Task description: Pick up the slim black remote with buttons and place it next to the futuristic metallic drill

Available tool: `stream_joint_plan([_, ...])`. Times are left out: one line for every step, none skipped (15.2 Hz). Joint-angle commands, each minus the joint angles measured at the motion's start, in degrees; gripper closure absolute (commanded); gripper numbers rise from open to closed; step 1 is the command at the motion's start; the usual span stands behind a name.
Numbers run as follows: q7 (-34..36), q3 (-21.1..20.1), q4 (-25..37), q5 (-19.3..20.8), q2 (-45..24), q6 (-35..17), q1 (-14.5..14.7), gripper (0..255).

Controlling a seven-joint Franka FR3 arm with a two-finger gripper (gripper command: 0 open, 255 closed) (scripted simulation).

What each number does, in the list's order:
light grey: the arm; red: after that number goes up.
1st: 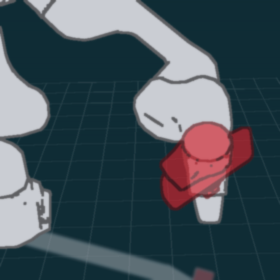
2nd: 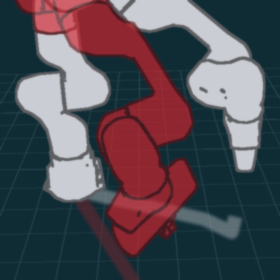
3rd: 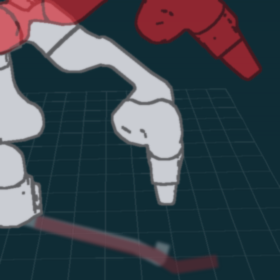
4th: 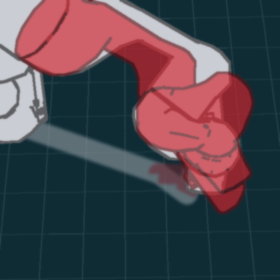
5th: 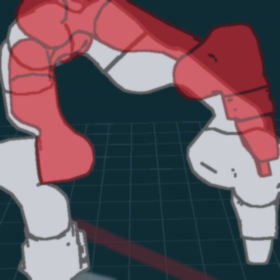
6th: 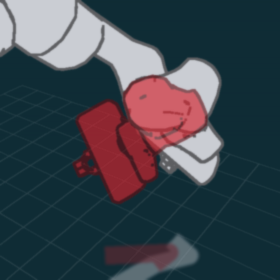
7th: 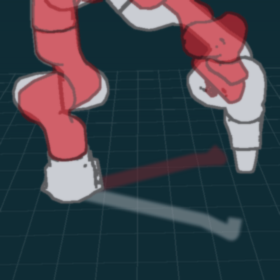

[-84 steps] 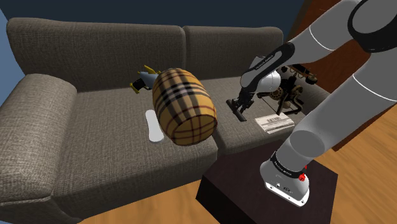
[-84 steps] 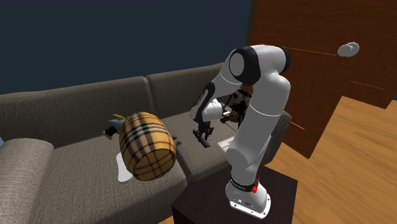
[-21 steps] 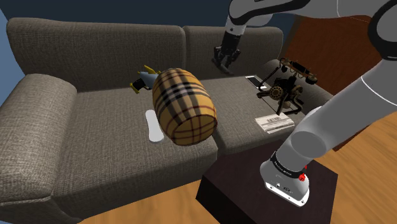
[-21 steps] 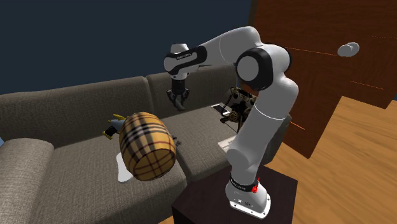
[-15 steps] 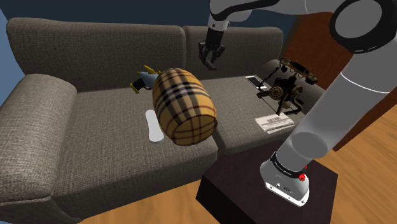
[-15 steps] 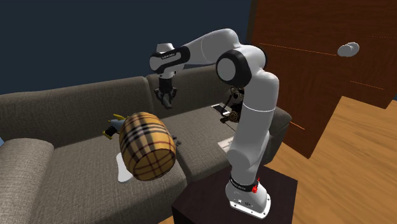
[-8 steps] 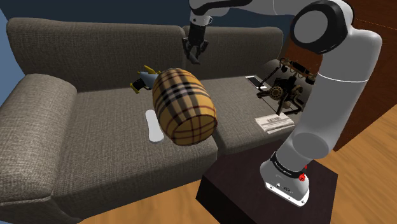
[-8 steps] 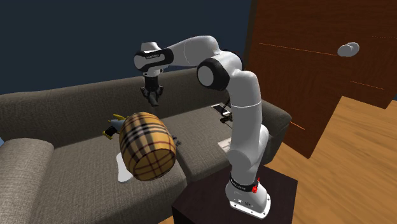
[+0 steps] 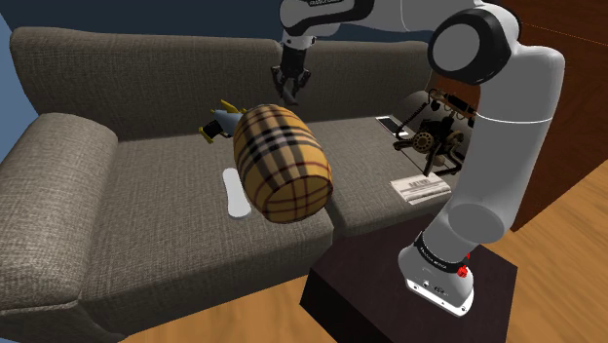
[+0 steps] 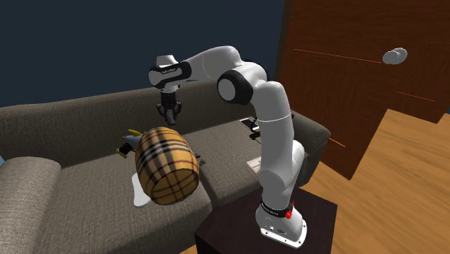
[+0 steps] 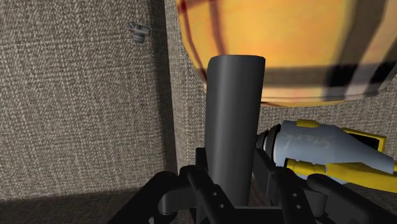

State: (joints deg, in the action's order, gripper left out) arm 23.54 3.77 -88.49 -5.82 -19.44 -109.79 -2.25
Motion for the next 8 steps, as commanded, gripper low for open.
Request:
stream_joint_plan([-0.2, 0.0, -1.4, -0.1, -0.1, -1.5, 0.0, 255])
stream_joint_plan([-0.3, 0.0, -1.9, -0.1, -0.2, -2.2, 0.0, 255])
stream_joint_plan([-0.3, 0.0, -2.5, -0.1, -0.4, -2.9, 0.0, 255])
stream_joint_plan([-0.4, 0.0, -3.0, -0.2, -0.6, -3.6, 0.0, 255])
stream_joint_plan([-0.5, 0.0, -3.5, -0.2, -0.7, -4.3, 0.0, 255])
stream_joint_plan([-0.5, 0.0, -4.1, -0.2, -0.9, -5.0, 0.0, 255])
stream_joint_plan([-0.6, -0.1, -4.5, -0.3, -1.1, -5.7, 0.0, 255])
stream_joint_plan([-0.6, -0.1, -5.0, -0.3, -1.3, -6.4, 0.0, 255])
